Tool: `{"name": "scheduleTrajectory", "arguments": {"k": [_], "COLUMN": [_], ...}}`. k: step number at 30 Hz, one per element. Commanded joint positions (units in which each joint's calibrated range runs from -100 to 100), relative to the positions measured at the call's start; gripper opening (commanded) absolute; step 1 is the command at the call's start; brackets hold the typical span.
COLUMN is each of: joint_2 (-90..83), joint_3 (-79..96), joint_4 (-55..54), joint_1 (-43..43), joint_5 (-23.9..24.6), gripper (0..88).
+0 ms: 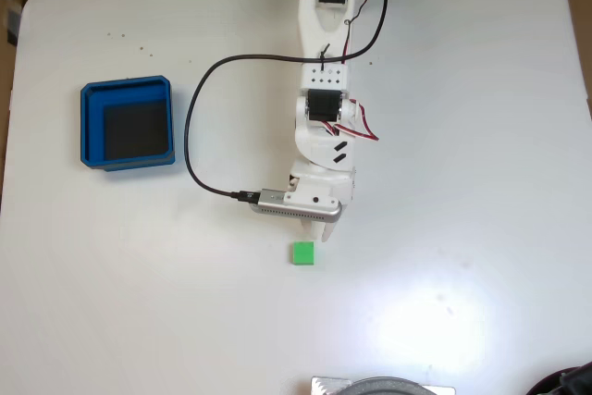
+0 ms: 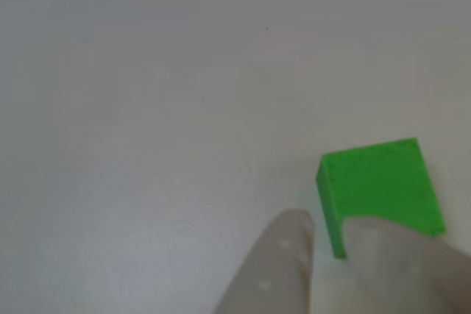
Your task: Pick up green cube and drop it in the blue box
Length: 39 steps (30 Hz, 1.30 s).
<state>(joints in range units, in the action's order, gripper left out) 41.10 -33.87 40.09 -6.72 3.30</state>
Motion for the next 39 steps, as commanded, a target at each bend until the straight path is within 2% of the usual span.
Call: {"name": "scheduleTrajectory", "arguments": {"k": [1, 17, 25, 39], "joint_2": [-1.0, -1.1, -1.1, -0.9], "joint_3": [-3.8, -3.9, -3.9, -3.7], "joint_4": [-1.4, -1.4, -1.4, -1.3], "joint_1": [-0.5, -1.1, -1.1, -0.6], "joint_5": [0.2, 0.2, 0.0, -0.1], "gripper": [10.4, 19.8, 28.1, 28.3]}}
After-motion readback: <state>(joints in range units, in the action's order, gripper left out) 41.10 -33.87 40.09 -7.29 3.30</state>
